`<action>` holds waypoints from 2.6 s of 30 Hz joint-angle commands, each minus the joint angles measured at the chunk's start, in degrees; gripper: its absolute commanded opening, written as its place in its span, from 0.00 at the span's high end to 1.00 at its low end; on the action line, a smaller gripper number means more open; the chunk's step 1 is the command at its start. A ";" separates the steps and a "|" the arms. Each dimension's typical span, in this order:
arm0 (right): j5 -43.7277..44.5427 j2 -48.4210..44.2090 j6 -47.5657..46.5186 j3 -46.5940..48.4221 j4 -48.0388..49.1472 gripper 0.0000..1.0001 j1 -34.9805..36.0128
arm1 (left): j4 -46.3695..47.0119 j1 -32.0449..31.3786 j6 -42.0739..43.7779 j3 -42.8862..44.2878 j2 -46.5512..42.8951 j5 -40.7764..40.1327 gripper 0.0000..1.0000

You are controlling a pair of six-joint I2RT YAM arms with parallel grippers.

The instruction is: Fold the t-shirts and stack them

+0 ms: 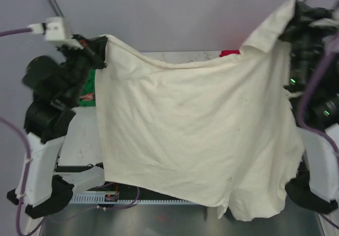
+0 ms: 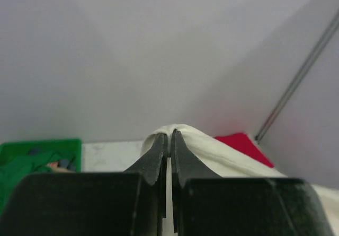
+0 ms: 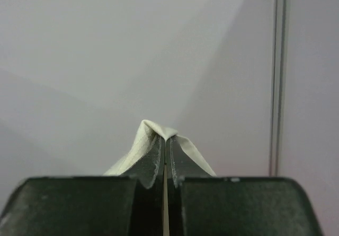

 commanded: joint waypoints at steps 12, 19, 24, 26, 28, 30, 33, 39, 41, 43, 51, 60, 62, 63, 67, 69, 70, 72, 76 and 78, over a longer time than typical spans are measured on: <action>-2.54 42.48 14.85 -7.59 -15.09 0.04 -11.12 | -14.94 25.34 -9.77 -12.53 38.82 12.13 0.28; -12.72 35.02 20.03 -25.29 -7.10 0.03 -11.13 | -12.83 23.67 -12.05 -18.69 33.55 13.18 0.28; -21.70 32.11 23.64 -38.08 2.39 0.03 -11.13 | -9.67 18.58 -14.86 -28.95 27.14 10.64 0.29; -24.16 33.77 24.52 -40.63 3.46 0.05 -11.13 | -7.56 16.21 -16.53 -32.22 25.81 8.88 0.30; -25.14 34.83 25.31 -42.56 3.90 0.05 -11.13 | -5.11 15.23 -18.90 -36.88 25.02 7.12 0.30; -27.58 35.36 27.32 -44.67 5.73 0.06 -11.13 | -3.43 14.70 -20.66 -41.52 24.93 6.68 0.31; -29.01 35.53 30.48 -49.68 8.73 0.06 -11.48 | 0.78 14.53 -23.65 -47.33 25.54 6.68 0.32; -27.08 35.98 36.91 -58.21 8.39 0.08 -14.99 | 5.62 14.61 -26.21 -53.93 29.05 6.94 0.34; -26.55 35.10 38.93 -62.16 8.21 0.08 -16.66 | 6.50 14.44 -26.82 -55.86 30.02 7.20 0.34; -24.62 34.22 41.47 -66.19 8.47 0.08 -18.67 | 7.65 14.18 -27.61 -57.10 30.20 7.64 0.35; -22.78 26.75 43.86 -74.13 10.41 0.09 -22.55 | 7.74 6.80 -32.00 -62.73 25.99 7.47 0.37; -30.86 19.29 35.69 -67.54 6.10 0.11 -20.97 | -2.09 5.82 -42.88 -70.81 5.17 -8.59 0.39; -30.07 16.39 34.37 -66.40 3.83 0.10 -19.04 | -3.07 8.27 -45.27 -73.35 0.96 -8.79 0.37; -29.63 15.51 34.02 -65.35 2.86 0.10 -17.99 | -3.33 9.50 -47.02 -74.41 -0.63 -7.49 0.37; -30.41 11.03 33.23 -64.63 -0.31 0.09 -16.93 | -3.33 19.60 -48.88 -80.47 -9.33 -3.00 0.38; -31.73 9.88 33.40 -65.94 -0.76 0.09 -16.93 | -3.25 25.23 -50.54 -84.17 -14.41 -0.20 0.38; -32.08 8.83 33.58 -66.39 -0.84 0.09 -16.93 | -2.73 26.64 -50.99 -85.14 -15.49 0.26 0.38; -33.40 8.20 34.10 -67.61 -0.58 0.08 -16.93 | -2.55 26.92 -52.65 -86.29 -15.94 -0.26 0.38; -34.98 7.50 34.02 -68.50 -0.40 0.09 -16.93 | 0.52 27.01 -52.75 -85.76 -12.00 0.35 0.39; -34.99 6.97 33.84 -69.20 -0.49 0.09 -16.93 | 1.67 27.01 -52.84 -85.59 -10.59 1.31 0.39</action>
